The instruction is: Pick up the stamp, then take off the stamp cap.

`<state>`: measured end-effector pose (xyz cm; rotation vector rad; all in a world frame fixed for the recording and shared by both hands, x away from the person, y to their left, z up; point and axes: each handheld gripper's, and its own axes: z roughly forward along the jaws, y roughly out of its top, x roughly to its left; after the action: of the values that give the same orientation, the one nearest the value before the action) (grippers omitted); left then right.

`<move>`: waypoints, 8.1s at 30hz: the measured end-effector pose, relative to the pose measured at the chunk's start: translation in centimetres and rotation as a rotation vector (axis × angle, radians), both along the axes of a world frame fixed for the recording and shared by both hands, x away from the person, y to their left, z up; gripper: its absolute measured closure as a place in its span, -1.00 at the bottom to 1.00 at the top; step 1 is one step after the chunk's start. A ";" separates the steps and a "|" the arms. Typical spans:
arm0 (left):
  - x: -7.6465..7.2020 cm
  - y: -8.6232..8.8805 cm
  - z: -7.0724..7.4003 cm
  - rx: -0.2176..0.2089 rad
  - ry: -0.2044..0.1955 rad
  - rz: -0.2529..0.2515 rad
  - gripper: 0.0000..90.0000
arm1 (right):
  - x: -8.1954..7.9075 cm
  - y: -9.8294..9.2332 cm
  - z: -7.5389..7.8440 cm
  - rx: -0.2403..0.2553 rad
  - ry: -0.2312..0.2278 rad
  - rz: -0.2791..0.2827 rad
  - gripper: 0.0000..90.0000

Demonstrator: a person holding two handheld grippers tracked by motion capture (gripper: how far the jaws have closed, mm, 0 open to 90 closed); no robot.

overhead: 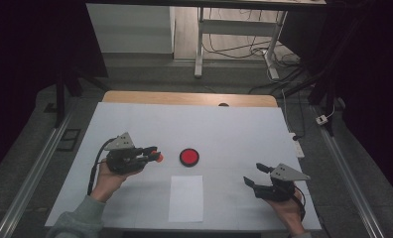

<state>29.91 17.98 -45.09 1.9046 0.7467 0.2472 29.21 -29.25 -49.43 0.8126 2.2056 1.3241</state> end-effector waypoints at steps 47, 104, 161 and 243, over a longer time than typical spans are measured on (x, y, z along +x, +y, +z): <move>-1.1 -6.6 -1.5 0.008 0.031 -0.134 0.61 | -0.1 0.2 -0.2 -0.004 0.008 0.005 -0.35; -1.1 -7.1 -2.0 0.030 0.016 -0.130 0.61 | -0.4 5.7 -0.1 -0.048 0.011 0.135 -0.31; -1.1 -7.4 -2.2 0.049 0.012 -0.135 0.61 | -0.4 13.2 0.5 -0.103 0.051 0.277 -0.27; -1.0 -7.7 -2.8 0.034 0.025 -0.156 0.62 | 0.0 18.0 -0.4 -0.107 0.037 0.320 0.43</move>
<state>28.86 10.25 -47.87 1.9899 0.6094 0.1395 29.25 -11.26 -49.82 0.4609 2.4889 1.3246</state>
